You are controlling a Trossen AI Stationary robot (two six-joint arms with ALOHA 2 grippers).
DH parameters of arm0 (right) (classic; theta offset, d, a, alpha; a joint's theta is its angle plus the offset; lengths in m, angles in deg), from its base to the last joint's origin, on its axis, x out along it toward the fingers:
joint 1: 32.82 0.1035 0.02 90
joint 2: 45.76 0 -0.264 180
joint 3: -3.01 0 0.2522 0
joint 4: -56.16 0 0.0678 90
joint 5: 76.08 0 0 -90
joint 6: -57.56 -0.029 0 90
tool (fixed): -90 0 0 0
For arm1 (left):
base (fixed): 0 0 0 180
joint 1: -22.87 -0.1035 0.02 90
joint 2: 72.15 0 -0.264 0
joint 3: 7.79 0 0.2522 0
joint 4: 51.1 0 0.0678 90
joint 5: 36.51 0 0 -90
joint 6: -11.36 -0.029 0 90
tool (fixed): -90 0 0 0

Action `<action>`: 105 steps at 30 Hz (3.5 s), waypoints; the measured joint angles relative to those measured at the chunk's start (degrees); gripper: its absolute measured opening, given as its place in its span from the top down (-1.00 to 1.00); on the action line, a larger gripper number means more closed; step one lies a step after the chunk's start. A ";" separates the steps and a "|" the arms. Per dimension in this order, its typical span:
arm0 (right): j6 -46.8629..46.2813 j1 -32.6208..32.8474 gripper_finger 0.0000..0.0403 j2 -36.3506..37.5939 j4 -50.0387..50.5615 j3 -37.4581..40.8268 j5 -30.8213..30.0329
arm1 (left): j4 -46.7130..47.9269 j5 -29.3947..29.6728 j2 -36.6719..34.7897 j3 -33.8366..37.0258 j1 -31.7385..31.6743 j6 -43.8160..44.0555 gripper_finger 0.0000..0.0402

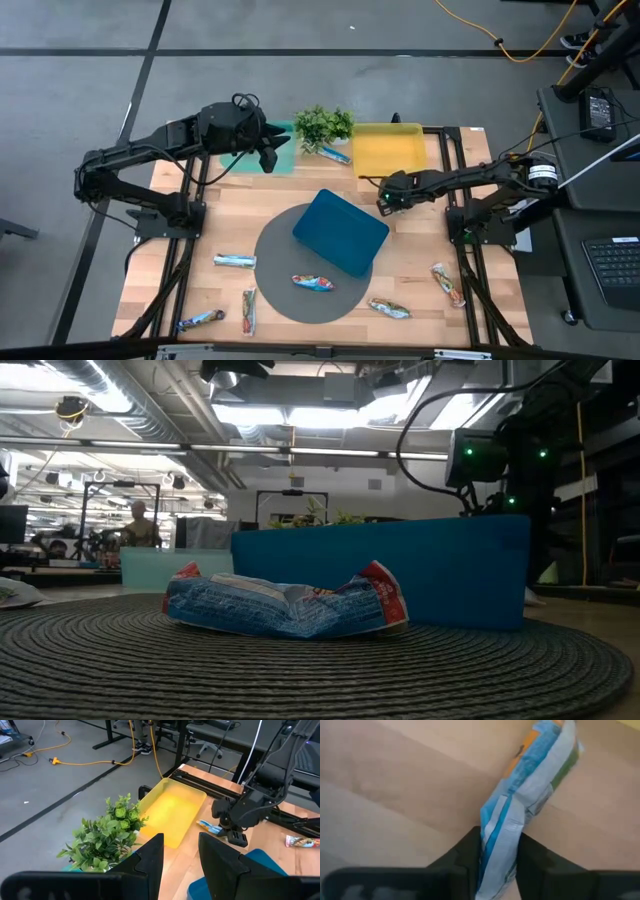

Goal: Pick and place Granola Bars by type
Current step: Put the top yellow granola bar into the yellow bin

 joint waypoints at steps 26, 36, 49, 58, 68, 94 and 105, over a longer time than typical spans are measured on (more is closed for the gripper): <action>20.55 11.93 0.63 37.24 5.66 -9.56 -1.44 | 0.00 0.44 0.00 0.00 -0.02 -0.11 0.42; 38.02 14.43 0.68 44.01 -11.81 -10.49 8.44 | 0.00 0.82 0.00 0.00 1.17 -0.09 0.42; 35.89 12.15 0.68 43.12 -10.82 -14.56 5.80 | 0.00 1.09 0.00 0.00 1.90 1.33 0.42; 39.49 -0.30 0.67 35.09 13.46 -32.75 -4.31 | -0.84 1.49 0.02 0.00 1.90 1.38 0.42; 40.68 -13.73 0.67 29.51 25.45 -38.86 -4.63 | -2.21 1.55 0.02 0.00 1.90 0.50 0.42; 51.40 -28.92 0.67 9.45 3.69 -17.03 1.47 | -5.14 0.83 0.24 0.00 2.25 1.38 0.42; 52.92 -29.90 0.67 8.78 -2.00 -12.20 3.57 | -5.12 0.88 0.24 0.00 2.25 2.43 0.42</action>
